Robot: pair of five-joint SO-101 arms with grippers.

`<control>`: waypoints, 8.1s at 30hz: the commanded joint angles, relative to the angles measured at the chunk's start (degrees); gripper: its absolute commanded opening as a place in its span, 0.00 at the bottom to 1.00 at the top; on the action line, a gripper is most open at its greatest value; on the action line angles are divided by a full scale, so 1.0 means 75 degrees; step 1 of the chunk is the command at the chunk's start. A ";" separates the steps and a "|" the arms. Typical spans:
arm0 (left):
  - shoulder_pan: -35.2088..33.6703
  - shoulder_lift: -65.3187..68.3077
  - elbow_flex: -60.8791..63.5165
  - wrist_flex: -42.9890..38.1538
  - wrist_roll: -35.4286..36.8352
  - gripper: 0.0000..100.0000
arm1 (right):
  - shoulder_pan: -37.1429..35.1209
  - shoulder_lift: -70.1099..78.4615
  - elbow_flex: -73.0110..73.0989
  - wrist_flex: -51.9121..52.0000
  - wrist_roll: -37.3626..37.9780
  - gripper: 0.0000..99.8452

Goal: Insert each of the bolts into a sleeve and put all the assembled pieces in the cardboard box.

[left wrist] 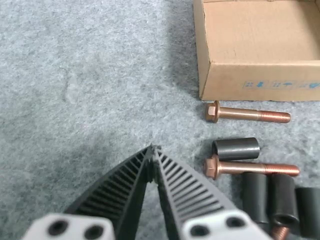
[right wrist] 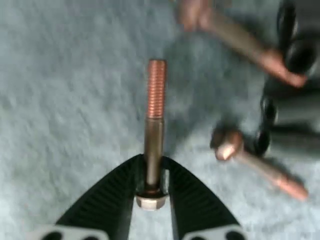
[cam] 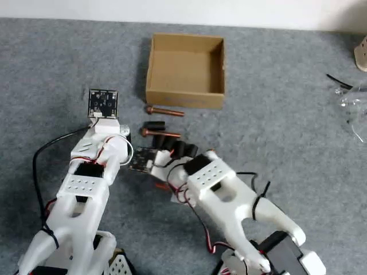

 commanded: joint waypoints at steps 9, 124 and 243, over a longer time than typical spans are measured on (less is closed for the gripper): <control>-0.0100 -0.0006 -0.0076 -0.0152 -0.0047 0.01 | -0.0346 0.2034 -0.0639 -0.0592 -0.0774 0.13; 0.5011 -0.0006 -0.2034 0.7385 -0.7842 0.17 | 0.4530 -0.5878 0.2866 -0.1084 -0.4642 0.00; 0.3171 0.4355 -0.3604 0.3481 -0.4232 0.01 | 0.5902 -0.5925 0.5011 -0.4648 -0.5099 0.00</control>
